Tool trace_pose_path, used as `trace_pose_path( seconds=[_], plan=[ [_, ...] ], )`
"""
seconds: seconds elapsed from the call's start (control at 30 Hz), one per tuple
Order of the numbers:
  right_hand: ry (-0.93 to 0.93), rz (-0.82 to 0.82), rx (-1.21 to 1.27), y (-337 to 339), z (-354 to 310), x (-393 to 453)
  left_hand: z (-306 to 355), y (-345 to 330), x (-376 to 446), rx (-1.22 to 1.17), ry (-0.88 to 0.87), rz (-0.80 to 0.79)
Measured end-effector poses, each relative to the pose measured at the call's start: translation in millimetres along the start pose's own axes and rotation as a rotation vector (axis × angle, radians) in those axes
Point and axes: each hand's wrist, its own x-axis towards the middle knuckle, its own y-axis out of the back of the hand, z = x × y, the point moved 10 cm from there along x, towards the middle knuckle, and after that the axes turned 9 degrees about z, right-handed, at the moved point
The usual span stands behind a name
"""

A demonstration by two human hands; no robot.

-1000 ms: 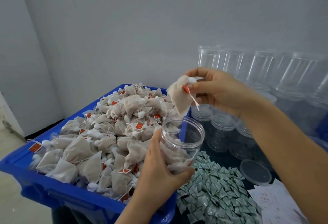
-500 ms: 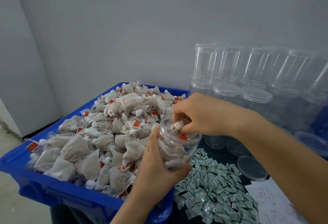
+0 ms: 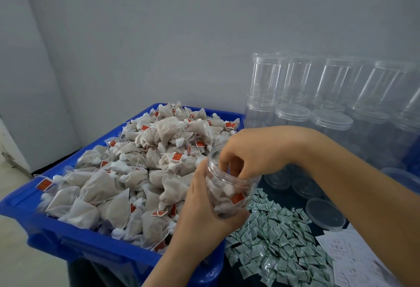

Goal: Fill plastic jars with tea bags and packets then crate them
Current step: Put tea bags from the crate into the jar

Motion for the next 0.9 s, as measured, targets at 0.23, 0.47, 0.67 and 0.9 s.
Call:
trace_pose_path(
  seconds=[0.23,0.47,0.67,0.9],
  plan=[
    [0.011,-0.154,-0.054,-12.0,-3.1,3.1,-3.8,-1.7,0.4,0.005,0.016,-0.008],
    [0.037,-0.238,0.001,-18.0,-3.5,10.9,-3.1,-3.7,-0.7,-0.022,0.034,-0.026],
    [0.063,0.206,0.693,39.0,14.4,18.5,6.4,3.2,-0.7,-0.050,0.003,0.032],
    [-0.105,0.610,0.626,26.8,73.0,87.1,6.3,2.4,-0.5,-0.021,-0.014,0.035]
  ],
)
